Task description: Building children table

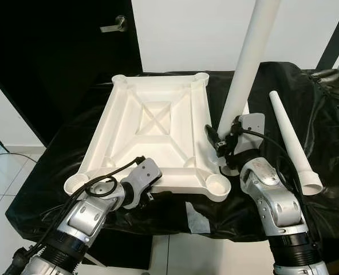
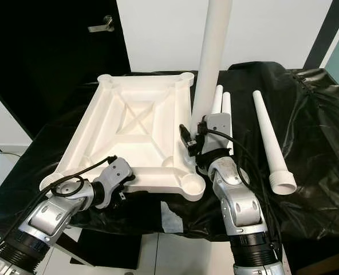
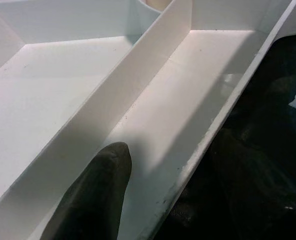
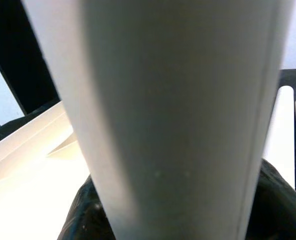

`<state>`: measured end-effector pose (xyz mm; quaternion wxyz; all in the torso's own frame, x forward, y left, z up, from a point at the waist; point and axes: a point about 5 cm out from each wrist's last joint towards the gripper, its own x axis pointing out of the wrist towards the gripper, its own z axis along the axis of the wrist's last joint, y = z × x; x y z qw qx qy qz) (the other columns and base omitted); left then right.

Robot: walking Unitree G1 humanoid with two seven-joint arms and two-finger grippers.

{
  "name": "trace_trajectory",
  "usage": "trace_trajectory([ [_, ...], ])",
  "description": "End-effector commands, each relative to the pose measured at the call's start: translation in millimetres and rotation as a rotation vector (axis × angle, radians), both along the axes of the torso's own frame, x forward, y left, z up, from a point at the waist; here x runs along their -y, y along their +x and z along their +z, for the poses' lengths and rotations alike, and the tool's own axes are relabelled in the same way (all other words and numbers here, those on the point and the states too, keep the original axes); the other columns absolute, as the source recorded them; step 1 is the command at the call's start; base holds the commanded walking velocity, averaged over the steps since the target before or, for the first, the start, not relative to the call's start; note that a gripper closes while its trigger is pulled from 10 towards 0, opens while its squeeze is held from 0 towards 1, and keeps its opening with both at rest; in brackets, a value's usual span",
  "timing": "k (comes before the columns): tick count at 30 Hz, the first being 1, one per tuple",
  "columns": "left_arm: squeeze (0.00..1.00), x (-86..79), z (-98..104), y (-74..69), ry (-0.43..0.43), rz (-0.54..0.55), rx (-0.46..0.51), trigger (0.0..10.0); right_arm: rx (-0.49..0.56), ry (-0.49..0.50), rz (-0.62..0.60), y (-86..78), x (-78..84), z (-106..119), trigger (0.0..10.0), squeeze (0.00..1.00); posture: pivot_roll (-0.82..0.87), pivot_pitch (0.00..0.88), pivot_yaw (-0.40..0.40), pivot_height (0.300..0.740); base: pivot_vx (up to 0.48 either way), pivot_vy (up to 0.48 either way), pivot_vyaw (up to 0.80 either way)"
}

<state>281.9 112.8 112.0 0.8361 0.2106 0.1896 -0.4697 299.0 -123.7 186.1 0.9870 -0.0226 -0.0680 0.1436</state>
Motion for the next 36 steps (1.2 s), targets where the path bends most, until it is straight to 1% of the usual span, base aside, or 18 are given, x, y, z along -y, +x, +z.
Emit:
trace_trajectory([
  [1, 0.00, -13.3, 3.6, 13.9, 0.055, 0.191, 0.096, 0.0, 0.014, -0.005, 0.002, 2.0, -1.6, 3.0, 10.0, 0.00, -0.04, 0.000, 0.059, 0.740, 0.000, 0.000, 0.00],
  [6, 0.00, -16.6, 9.9, 19.7, 0.077, 0.224, 0.122, 0.0, 0.020, 0.002, -0.001, 2.5, -2.0, 3.8, 10.0, 0.00, -0.04, 0.000, 0.063, 0.740, 0.000, 0.000, 0.00],
  [7, 0.00, -18.2, 11.7, 21.1, 0.088, 0.229, 0.126, 2.2, 0.021, 0.003, -0.001, 2.9, -2.3, 4.0, 10.0, 0.00, -0.04, 0.000, 0.064, 0.740, 0.000, 0.000, 0.00],
  [9, 0.00, -18.8, 12.2, 21.5, 0.092, 0.230, 0.128, 2.2, 0.022, 0.003, -0.002, 3.0, -2.5, 4.1, 10.0, 0.00, -0.04, 0.000, 0.064, 0.740, 0.000, 0.000, 0.00],
  [10, 0.00, -20.9, 15.4, 23.1, 0.105, 0.235, 0.144, 0.2, 0.023, 0.005, -0.001, 3.6, -3.5, 4.4, 10.0, 0.00, -0.04, 0.000, 0.064, 0.740, 0.000, 0.000, 0.00],
  [12, 0.00, -21.7, 17.7, 23.8, 0.107, 0.234, 0.153, 0.2, 0.024, 0.005, 0.000, 4.0, -4.2, 4.7, 10.0, 0.00, -0.03, 0.000, 0.064, 0.740, 0.000, 0.000, 0.00],
  [13, 0.00, -21.6, 18.4, 23.7, 0.104, 0.233, 0.150, 4.8, 0.024, 0.007, 0.001, 4.2, -4.5, 4.8, 10.0, 0.00, -0.03, 0.000, 0.063, 0.740, 0.000, 0.000, 0.00],
  [14, 0.00, -21.4, 18.7, 23.6, 0.102, 0.233, 0.147, 4.8, 0.024, 0.009, 0.001, 4.4, -4.6, 4.9, 10.0, 0.00, -0.03, 0.000, 0.063, 0.740, 0.000, 0.000, 0.00],
  [15, 0.00, -21.1, 19.2, 23.1, 0.111, 0.221, 0.153, 10.0, 0.026, 0.011, 0.002, 4.4, -4.9, 5.0, 10.0, 0.00, -0.03, 0.000, 0.063, 0.740, 0.000, 0.000, 0.00],
  [21, 0.00, -13.3, 20.8, 12.4, 0.085, 0.088, 0.157, 10.0, 0.033, 0.024, 0.016, 4.8, -8.0, 5.9, 10.0, 0.00, -0.03, 0.000, 0.060, 0.740, 0.000, 0.000, 0.00],
  [22, 0.22, -11.6, 21.1, 10.2, 0.072, 0.067, 0.152, 10.0, 0.035, 0.028, 0.020, 4.8, -8.7, 6.3, 10.0, 0.00, -0.03, 0.000, 0.060, 0.740, 0.000, 0.000, 0.00],
  [23, 0.80, -10.1, 21.2, 7.7, 0.057, 0.045, 0.143, 10.0, 0.038, 0.032, 0.020, 4.9, -9.2, 6.8, 10.0, 0.00, -0.03, 0.000, 0.060, 0.740, 0.000, 0.000, 0.00],
  [24, 0.80, -10.1, 21.2, 7.7, 0.057, 0.045, 0.143, 10.0, 0.038, 0.032, 0.020, 4.9, -9.2, 6.8, 10.0, 0.00, -0.03, 0.000, 0.060, 0.740, 0.000, 0.000, 0.00],
  [25, 1.00, -8.7, 20.9, 4.5, 0.048, 0.014, 0.137, 10.0, 0.041, 0.034, 0.019, 5.3, -9.5, 7.2, 10.0, 0.00, -0.03, 0.000, 0.059, 0.740, 0.000, 0.000, 0.00],
  [30, 1.00, -4.7, 18.2, -11.7, 0.023, -0.117, 0.085, 10.0, 0.038, 0.032, 0.011, 6.6, -9.3, 6.4, 10.0, 0.00, -0.02, 0.000, 0.056, 0.740, 0.000, 0.000, 0.00],
  [31, 0.05, -4.2, 17.3, -17.1, 0.027, -0.155, 0.069, 6.9, 0.037, 0.031, 0.012, 6.9, -9.0, 6.4, 10.0, 0.00, -0.02, 0.000, 0.056, 0.740, 0.000, 0.000, 0.00],
  [33, 0.05, -4.2, 17.2, -18.0, 0.028, -0.159, 0.065, 6.9, 0.037, 0.031, 0.012, 6.9, -8.9, 6.4, 10.0, 0.00, -0.02, 0.000, 0.056, 0.740, 0.000, 0.000, 0.00],
  [36, 0.00, -2.2, 18.3, -21.1, 0.020, -0.184, 0.063, 10.0, 0.039, 0.034, 0.013, 7.3, -8.4, 6.1, 10.0, 0.00, -0.02, 0.000, 0.055, 0.740, 0.000, 0.000, 0.00],
])
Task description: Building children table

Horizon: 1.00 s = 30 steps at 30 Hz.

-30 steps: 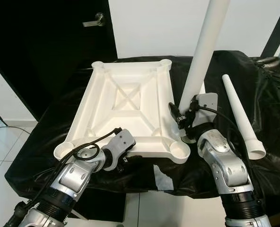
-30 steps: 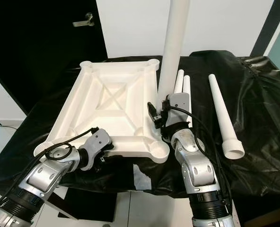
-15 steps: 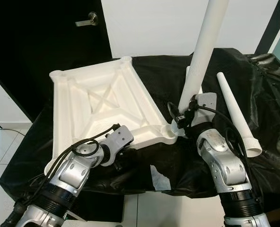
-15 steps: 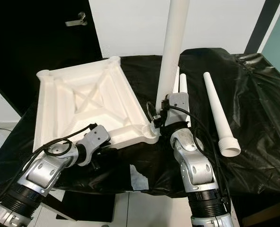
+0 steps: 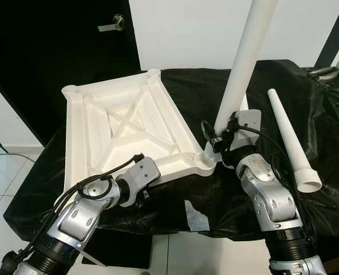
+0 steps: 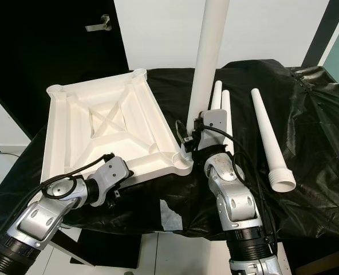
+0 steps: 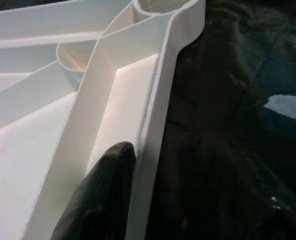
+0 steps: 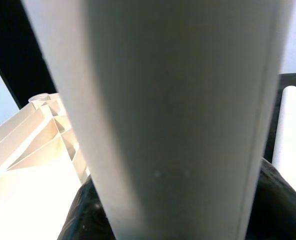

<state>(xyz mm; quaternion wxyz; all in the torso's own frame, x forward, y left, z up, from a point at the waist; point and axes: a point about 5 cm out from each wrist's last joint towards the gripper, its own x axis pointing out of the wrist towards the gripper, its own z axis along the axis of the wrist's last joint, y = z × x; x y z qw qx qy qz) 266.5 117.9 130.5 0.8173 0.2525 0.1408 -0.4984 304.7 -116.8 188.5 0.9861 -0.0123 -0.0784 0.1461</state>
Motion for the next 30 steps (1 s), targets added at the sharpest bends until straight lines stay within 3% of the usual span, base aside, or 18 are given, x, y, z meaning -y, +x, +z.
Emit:
trace_trajectory([
  [1, 0.00, 3.8, 0.4, -4.7, 0.003, -0.077, -0.030, 10.0, 0.022, 0.011, 0.006, 1.8, -1.3, 3.6, 10.0, 0.00, -0.02, 0.000, 0.055, 0.740, 0.000, 0.000, 0.00],
  [2, 0.00, 5.6, 1.8, 3.9, -0.002, -0.009, -0.010, 10.0, 0.022, 0.011, 0.007, 2.1, -1.5, 3.3, 10.0, 0.00, -0.02, 0.000, 0.055, 0.740, 0.000, 0.000, 0.00],
  [6, 0.00, 7.7, 3.6, 9.5, -0.013, 0.031, 0.014, 10.0, 0.022, 0.006, 0.007, 2.3, -2.4, 2.9, 10.0, 0.00, -0.02, 0.000, 0.056, 0.740, 0.000, 0.000, 0.00],
  [10, 0.00, 9.4, 0.9, 24.1, -0.002, 0.154, 0.036, 10.0, 0.018, 0.006, 0.004, 2.7, -2.9, 2.4, 10.0, 0.00, -0.03, 0.000, 0.057, 0.740, 0.000, 0.000, 0.00],
  [14, 0.00, 10.0, 0.0, 27.8, 0.008, 0.176, 0.046, 10.0, 0.016, 0.005, 0.003, 2.8, -3.1, 2.1, 10.0, 0.00, -0.03, 0.000, 0.060, 0.740, 0.000, 0.000, 0.00],
  [15, 0.00, 10.2, -2.2, 29.1, 0.024, 0.181, 0.045, 9.0, 0.016, 0.005, 0.002, 3.1, -3.0, 2.0, 10.0, 0.00, -0.03, 0.000, 0.061, 0.740, 0.000, 0.000, 0.00],
  [16, 0.00, 10.5, -3.8, 30.6, 0.039, 0.186, 0.051, 10.0, 0.017, 0.003, 0.000, 3.4, -2.8, 2.1, 10.0, 0.00, -0.04, 0.000, 0.063, 0.740, 0.000, 0.000, 0.00],
  [20, 0.00, 12.4, -7.9, 33.5, 0.077, 0.181, 0.065, 10.0, 0.018, 0.003, -0.005, 4.3, -2.2, 1.9, 10.0, 0.00, -0.04, 0.000, 0.066, 0.740, 0.000, 0.000, 0.00],
  [21, 0.00, 14.6, -8.6, 33.5, 0.075, 0.168, 0.065, 3.2, 0.019, 0.005, -0.006, 4.7, -2.6, 2.2, 10.0, 0.00, -0.05, 0.000, 0.071, 0.740, 0.000, 0.000, 0.00],
  [22, 0.00, 18.7, -8.5, 32.7, 0.064, 0.139, 0.056, 0.0, 0.024, 0.007, -0.005, 5.4, -3.2, 3.4, 10.0, 0.00, -0.05, 0.000, 0.073, 0.740, 0.000, 0.000, 0.00],
  [26, 0.00, 21.2, -8.0, 31.2, 0.056, 0.114, 0.046, 0.0, 0.030, 0.007, -0.005, 5.7, -3.7, 4.3, 10.0, 0.00, -0.05, 0.000, 0.074, 0.740, 0.000, 0.000, 0.00],
  [30, 0.00, 27.1, -11.6, 20.7, 0.080, -0.014, 0.014, 0.0, 0.033, 0.005, -0.013, 6.7, -4.4, 3.8, 10.0, 0.00, -0.05, 0.000, 0.081, 0.740, 0.000, 0.000, 0.00],
])
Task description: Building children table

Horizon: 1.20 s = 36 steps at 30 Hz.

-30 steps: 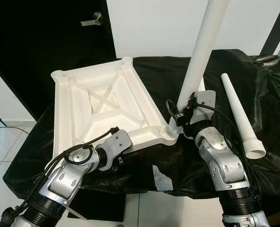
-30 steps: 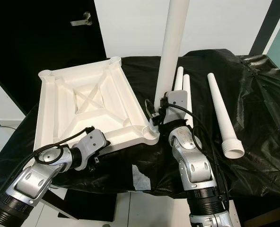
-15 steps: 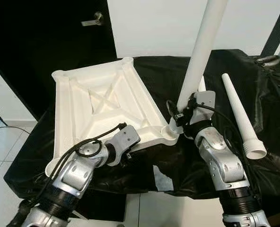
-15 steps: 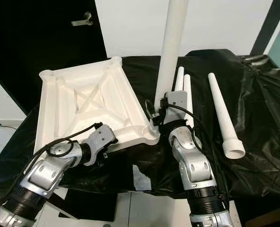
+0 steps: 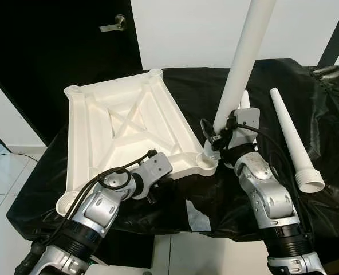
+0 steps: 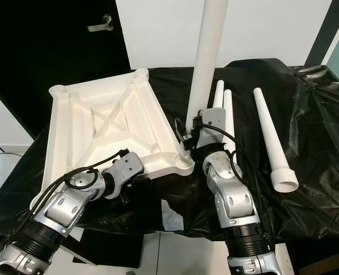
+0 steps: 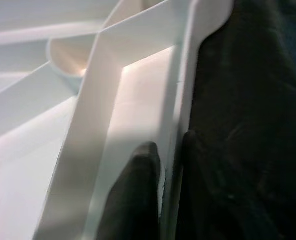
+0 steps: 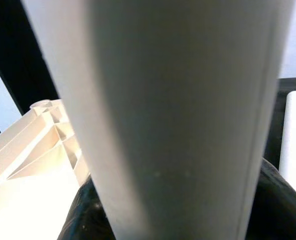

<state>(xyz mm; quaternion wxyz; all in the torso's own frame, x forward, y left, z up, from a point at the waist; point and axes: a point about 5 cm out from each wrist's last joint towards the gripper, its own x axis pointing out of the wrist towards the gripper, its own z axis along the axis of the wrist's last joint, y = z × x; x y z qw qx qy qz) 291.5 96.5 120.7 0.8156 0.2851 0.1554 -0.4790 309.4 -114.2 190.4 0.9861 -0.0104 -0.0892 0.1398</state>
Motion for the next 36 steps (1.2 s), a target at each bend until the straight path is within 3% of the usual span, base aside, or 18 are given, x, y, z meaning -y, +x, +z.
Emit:
trace_trajectory([
  [1, 0.00, 6.2, -1.9, -5.0, 0.004, -0.051, -0.008, 0.0, 0.012, -0.003, -0.001, 2.1, -1.9, 1.7, 10.0, 0.00, -0.05, 0.000, 0.082, 0.740, 0.000, 0.000, 0.00],
  [9, 0.00, 12.2, 3.5, -22.4, -0.030, -0.227, -0.043, 0.0, 0.010, 0.007, -0.007, 2.3, -2.3, 1.9, 10.0, 0.00, -0.06, 0.000, 0.087, 0.740, 0.000, 0.000, 0.00],
  [11, 0.00, 11.9, 3.9, -24.4, -0.023, -0.255, -0.039, 1.6, 0.011, 0.008, -0.005, 2.1, -2.6, 1.7, 10.0, 0.00, -0.06, 0.000, 0.090, 0.740, 0.000, 0.000, 0.00],
  [12, 0.00, 11.9, 3.9, -24.4, -0.023, -0.255, -0.039, 1.6, 0.011, 0.008, -0.005, 2.1, -2.6, 1.7, 10.0, 0.00, -0.06, 0.000, 0.090, 0.740, 0.000, 0.000, 0.00],
  [13, 0.00, 10.9, 2.9, -23.3, -0.008, -0.246, -0.034, 10.0, 0.011, 0.011, -0.001, 1.9, -2.9, 1.7, 10.0, 0.00, -0.06, 0.000, 0.089, 0.740, 0.000, 0.000, 0.00],
  [14, 0.00, 10.2, 2.2, -22.2, 0.003, -0.239, -0.031, 10.0, 0.012, 0.014, 0.001, 1.8, -3.1, 1.7, 10.0, 0.00, -0.06, 0.000, 0.089, 0.740, 0.000, 0.000, 0.00],
  [15, 0.56, 9.1, 2.3, -21.0, 0.002, -0.233, -0.034, 10.0, 0.014, 0.016, 0.006, 1.5, -3.8, 2.0, 10.0, 0.00, -0.06, 0.000, 0.090, 0.740, 0.000, 0.000, 0.00],
  [16, 1.00, 8.1, 2.8, -19.9, 0.001, -0.226, -0.033, 10.0, 0.018, 0.020, 0.012, 1.1, -4.5, 2.6, 10.0, 0.00, -0.05, 0.000, 0.089, 0.740, 0.000, 0.000, 0.00],
  [18, 1.00, 6.6, 3.7, -17.6, 0.006, -0.211, -0.020, 10.0, 0.022, 0.023, 0.021, 0.4, -5.7, 3.3, 10.0, 0.00, -0.05, 0.000, 0.089, 0.740, 0.000, 0.000, 0.00],
  [19, 0.12, 4.3, 6.1, -16.0, 0.003, -0.202, -0.015, 10.0, 0.031, 0.018, 0.033, -0.6, -7.4, 4.2, 10.0, 0.00, -0.05, 0.000, 0.088, 0.740, 0.000, 0.000, 0.00],
  [20, 0.12, 2.6, 8.0, -15.3, 0.002, -0.199, -0.012, 10.0, 0.038, 0.014, 0.040, -1.2, -8.5, 4.9, 10.0, 0.00, -0.05, 0.000, 0.088, 0.740, 0.000, 0.000, 0.00],
  [21, 0.00, 1.5, 12.1, -16.2, -0.015, -0.206, -0.010, 10.0, 0.044, 0.011, 0.048, -2.2, -9.7, 5.3, 10.0, 0.00, -0.05, 0.000, 0.086, 0.740, 0.000, 0.000, 0.00],
  [28, 0.00, -0.1, 30.5, -31.7, -0.138, -0.277, 0.004, 10.0, 0.046, 0.011, 0.083, -7.2, -12.9, 3.3, 10.0, 0.00, -0.03, 0.000, 0.073, 0.740, 0.000, 0.000, 0.00],
  [32, 0.00, -4.5, 40.1, -31.3, -0.248, -0.207, 0.007, 10.0, 0.045, 0.013, 0.095, -9.9, -14.1, 2.5, 10.0, 0.00, -0.02, 0.000, 0.061, 0.740, 0.000, 0.000, 0.00],
  [36, 0.00, -9.4, 45.8, -28.8, -0.303, -0.152, 0.024, 10.0, 0.037, 0.012, 0.102, -10.2, -14.4, 1.9, 10.0, 0.00, -0.02, 0.000, 0.051, 0.740, 0.000, 0.000, 0.00],
])
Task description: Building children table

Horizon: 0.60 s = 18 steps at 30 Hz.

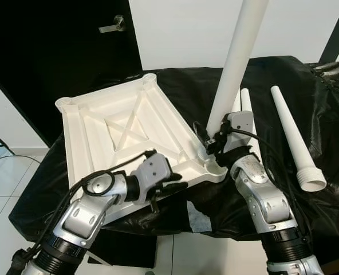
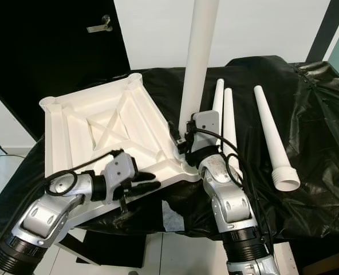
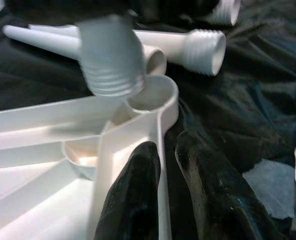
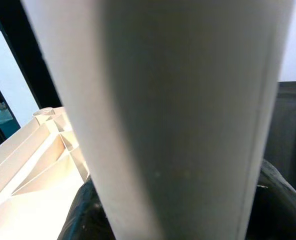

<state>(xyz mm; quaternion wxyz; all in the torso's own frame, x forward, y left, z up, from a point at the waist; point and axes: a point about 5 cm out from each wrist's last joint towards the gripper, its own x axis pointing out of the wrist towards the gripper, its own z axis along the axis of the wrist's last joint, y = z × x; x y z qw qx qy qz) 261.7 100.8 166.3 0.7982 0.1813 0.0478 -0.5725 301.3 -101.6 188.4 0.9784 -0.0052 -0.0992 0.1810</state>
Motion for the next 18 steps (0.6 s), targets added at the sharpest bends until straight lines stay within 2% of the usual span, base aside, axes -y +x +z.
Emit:
trace_trajectory([
  [1, 0.00, -5.1, 0.2, 1.0, -0.011, 0.047, -0.001, 10.0, 0.018, 0.007, 0.018, -2.1, -1.8, 3.9, 10.0, 0.00, -0.02, 0.000, 0.051, 0.740, 0.000, 0.000, 0.00],
  [3, 0.00, -8.0, 5.4, 2.9, -0.045, 0.096, 0.058, 10.0, 0.011, 0.000, 0.021, -1.4, -2.2, 3.0, 10.0, 0.00, -0.02, 0.000, 0.050, 0.740, 0.000, 0.000, 0.00],
  [6, 0.00, -9.0, 8.8, 5.9, -0.079, 0.150, 0.075, 10.0, -0.005, -0.002, 0.009, -1.6, -0.9, -0.2, 10.0, 0.00, -0.02, 0.000, 0.044, 0.740, 0.000, 0.000, 0.00],
  [18, 0.00, -12.6, 9.1, 13.0, -0.076, 0.210, 0.126, 10.0, -0.047, 0.018, -0.014, -12.4, -3.6, -10.5, 10.0, 0.00, -0.03, 0.000, 0.044, 0.740, 0.000, 0.000, 0.00],
])
